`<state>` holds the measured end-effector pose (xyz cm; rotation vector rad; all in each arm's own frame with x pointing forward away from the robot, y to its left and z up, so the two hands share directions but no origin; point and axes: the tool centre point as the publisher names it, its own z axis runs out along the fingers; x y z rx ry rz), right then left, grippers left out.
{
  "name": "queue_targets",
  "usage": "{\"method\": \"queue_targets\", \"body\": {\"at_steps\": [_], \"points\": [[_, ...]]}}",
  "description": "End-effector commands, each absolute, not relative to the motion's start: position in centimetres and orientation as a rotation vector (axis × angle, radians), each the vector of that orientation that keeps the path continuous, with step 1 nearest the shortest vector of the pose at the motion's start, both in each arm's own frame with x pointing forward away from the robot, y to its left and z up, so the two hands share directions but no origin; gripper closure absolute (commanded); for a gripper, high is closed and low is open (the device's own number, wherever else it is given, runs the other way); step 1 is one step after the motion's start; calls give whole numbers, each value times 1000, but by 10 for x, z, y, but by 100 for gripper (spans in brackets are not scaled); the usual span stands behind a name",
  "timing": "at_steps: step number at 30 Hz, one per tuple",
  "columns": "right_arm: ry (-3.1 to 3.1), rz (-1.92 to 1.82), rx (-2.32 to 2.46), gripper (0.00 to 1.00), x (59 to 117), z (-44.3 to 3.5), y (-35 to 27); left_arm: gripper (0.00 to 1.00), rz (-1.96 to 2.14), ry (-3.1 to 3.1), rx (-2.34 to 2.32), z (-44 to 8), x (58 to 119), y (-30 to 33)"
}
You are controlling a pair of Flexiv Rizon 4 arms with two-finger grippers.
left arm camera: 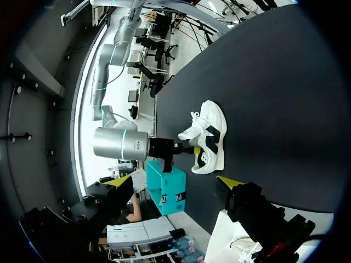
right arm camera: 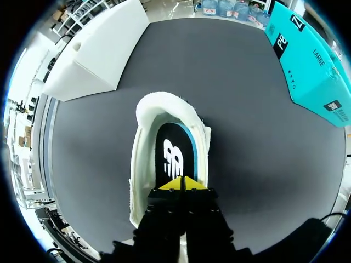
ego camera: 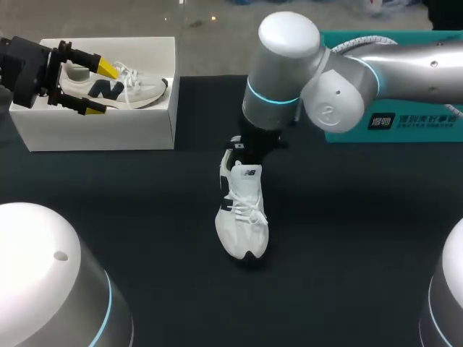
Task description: Take the shoe out of the shoebox, open the shoe tongue, remove and reinsert the insole, then place the shoe into the shoebox
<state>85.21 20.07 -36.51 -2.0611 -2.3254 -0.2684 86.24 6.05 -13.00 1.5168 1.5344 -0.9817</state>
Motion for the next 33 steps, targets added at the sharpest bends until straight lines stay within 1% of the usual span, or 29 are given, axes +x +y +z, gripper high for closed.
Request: {"method": "queue_targets", "body": {"at_steps": [1, 12, 21, 26, 33], "points": [[-2326, -232, -2061, 100, 854, -385, 213, 0, -979, 1538, 1520, -129, 862, 60], [-2282, -242, -2073, 100, 854, -407, 223, 0, -979, 1538, 1520, -129, 862, 60], [-2248, -304, -2081, 100, 857, -412, 232, 0, -979, 1538, 1520, -129, 862, 60], [-2299, -307, -2054, 100, 853, -403, 239, 0, -979, 1538, 1520, -129, 862, 60], [-2388, -339, -2119, 100, 861, -373, 229, 0, -979, 1538, 1520, -129, 862, 60]]}}
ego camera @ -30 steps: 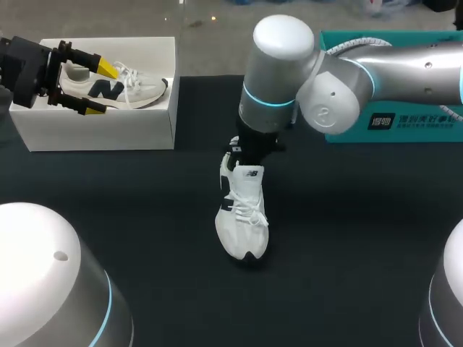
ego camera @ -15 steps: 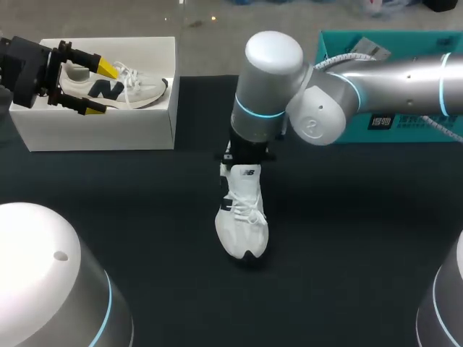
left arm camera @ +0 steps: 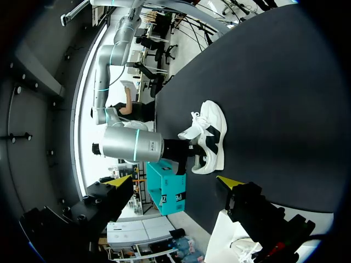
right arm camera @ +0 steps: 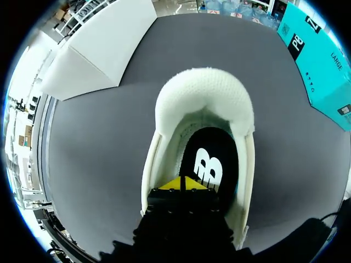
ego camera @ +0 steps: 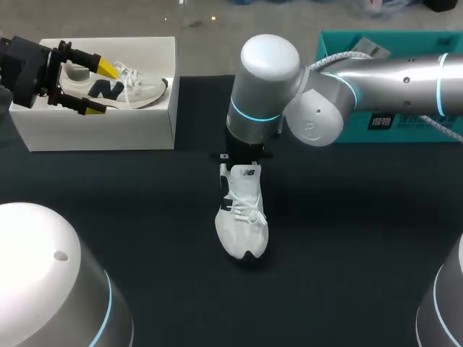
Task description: Take the shoe out of the shoebox, open the shoe tongue, remove and reinsert the insole, then place the shoe into the shoebox
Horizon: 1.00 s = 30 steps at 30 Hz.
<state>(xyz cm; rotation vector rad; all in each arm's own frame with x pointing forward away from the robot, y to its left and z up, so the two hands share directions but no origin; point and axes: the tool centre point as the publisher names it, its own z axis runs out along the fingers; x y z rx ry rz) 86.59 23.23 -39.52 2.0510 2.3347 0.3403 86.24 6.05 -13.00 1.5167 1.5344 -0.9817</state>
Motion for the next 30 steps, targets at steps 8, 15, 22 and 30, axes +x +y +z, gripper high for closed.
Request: {"method": "queue_targets", "body": {"at_steps": [8, 15, 22, 30], "points": [[2244, 294, 2007, 100, 875, -372, 226, 0, -979, 1538, 1520, -129, 862, 60], [2235, 266, 2000, 100, 882, -389, 223, 0, -979, 1538, 1520, -129, 862, 60], [2233, 235, 1992, 100, 887, -411, 224, 0, -979, 1538, 1520, -129, 862, 60], [2251, 274, 2015, 100, 883, -422, 226, 0, -979, 1538, 1520, -129, 862, 60]]}}
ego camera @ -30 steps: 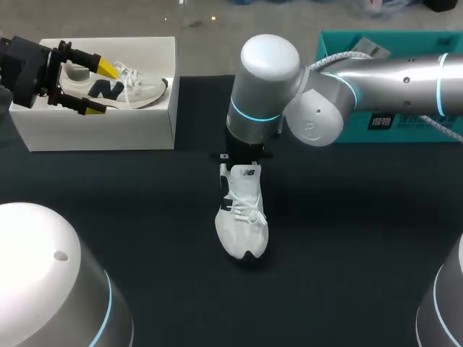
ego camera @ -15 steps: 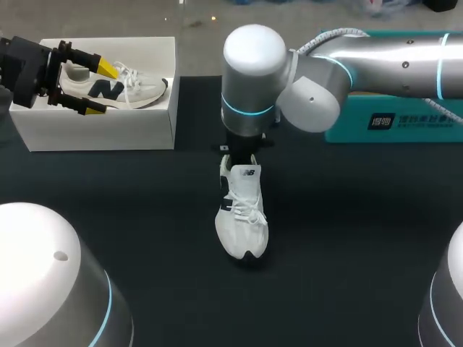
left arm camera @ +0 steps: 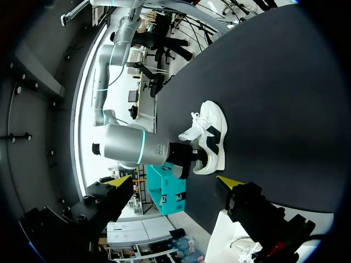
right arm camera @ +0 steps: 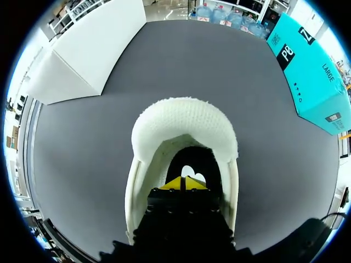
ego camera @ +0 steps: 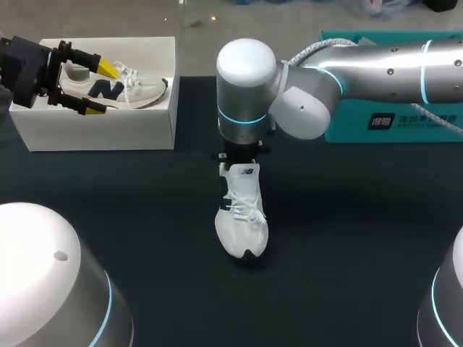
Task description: Take the shoe out of the shoebox, open the shoe tongue, remove and reinsert the insole, then place the shoe into the shoebox
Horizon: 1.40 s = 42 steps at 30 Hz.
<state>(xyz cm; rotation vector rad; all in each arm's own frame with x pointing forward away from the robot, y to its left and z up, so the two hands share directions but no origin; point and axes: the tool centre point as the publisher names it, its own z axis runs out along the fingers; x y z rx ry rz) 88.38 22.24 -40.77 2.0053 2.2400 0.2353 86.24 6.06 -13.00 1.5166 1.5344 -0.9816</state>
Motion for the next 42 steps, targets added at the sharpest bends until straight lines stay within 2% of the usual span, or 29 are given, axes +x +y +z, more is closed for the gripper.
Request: {"method": "queue_targets", "body": {"at_steps": [1, 9, 22, 42], "points": [[2252, 284, 2016, 100, 882, -421, 227, 0, -979, 1538, 1520, -129, 862, 60], [2304, 363, 2017, 100, 875, -407, 238, 0, -979, 1538, 1520, -129, 862, 60], [2217, 305, 1920, 100, 878, -356, 225, 0, -979, 1538, 1520, -129, 862, 60], [2197, 150, 1957, 100, 880, -403, 212, 0, -979, 1538, 1520, -129, 862, 60]]}}
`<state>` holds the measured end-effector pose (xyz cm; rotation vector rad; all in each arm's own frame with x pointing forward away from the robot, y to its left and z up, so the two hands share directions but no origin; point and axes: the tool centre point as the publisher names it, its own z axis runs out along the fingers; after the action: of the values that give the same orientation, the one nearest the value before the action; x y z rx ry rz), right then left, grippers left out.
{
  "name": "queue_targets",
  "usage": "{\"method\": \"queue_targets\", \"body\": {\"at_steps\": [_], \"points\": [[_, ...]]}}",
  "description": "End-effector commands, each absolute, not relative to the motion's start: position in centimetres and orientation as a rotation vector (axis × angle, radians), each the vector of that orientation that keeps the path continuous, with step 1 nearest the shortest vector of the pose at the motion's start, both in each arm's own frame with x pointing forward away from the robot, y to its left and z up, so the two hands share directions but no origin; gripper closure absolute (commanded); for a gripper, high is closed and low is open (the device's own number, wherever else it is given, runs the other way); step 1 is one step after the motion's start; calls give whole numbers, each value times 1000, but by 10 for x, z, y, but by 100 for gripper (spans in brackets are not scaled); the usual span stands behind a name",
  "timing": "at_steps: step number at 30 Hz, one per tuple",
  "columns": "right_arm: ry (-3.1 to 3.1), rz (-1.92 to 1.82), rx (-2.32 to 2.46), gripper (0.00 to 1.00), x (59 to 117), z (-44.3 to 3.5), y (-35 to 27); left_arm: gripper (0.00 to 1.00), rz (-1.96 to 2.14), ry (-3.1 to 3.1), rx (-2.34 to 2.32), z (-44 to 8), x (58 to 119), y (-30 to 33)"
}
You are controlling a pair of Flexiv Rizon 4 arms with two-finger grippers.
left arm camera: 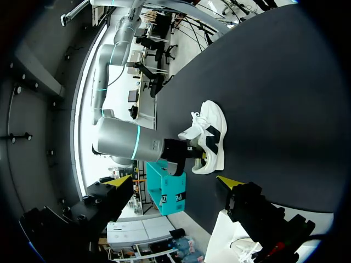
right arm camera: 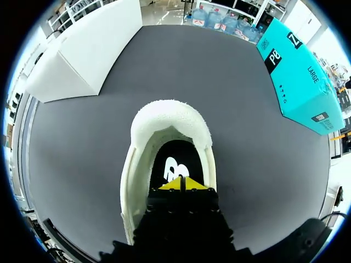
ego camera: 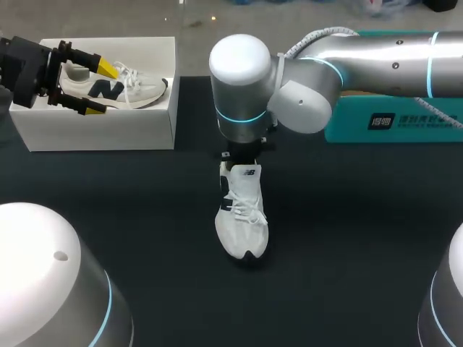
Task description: Take the shoe out of the shoebox, open the shoe tongue, remove and reinsert the insole, then place the shoe into the shoebox
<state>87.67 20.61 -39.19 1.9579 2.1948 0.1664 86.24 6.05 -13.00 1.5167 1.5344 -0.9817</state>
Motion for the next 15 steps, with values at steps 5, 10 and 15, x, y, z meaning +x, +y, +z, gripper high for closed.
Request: {"method": "queue_targets", "body": {"at_steps": [5, 10, 15], "points": [[2200, 152, 1973, 100, 880, -411, 212, 0, -979, 1538, 1520, -129, 862, 60], [2206, 197, 2020, 100, 880, -415, 213, 0, -979, 1538, 1520, -129, 862, 60], [2235, 263, 2064, 100, 879, -413, 220, 0, -979, 1538, 1520, -129, 862, 60]]}}
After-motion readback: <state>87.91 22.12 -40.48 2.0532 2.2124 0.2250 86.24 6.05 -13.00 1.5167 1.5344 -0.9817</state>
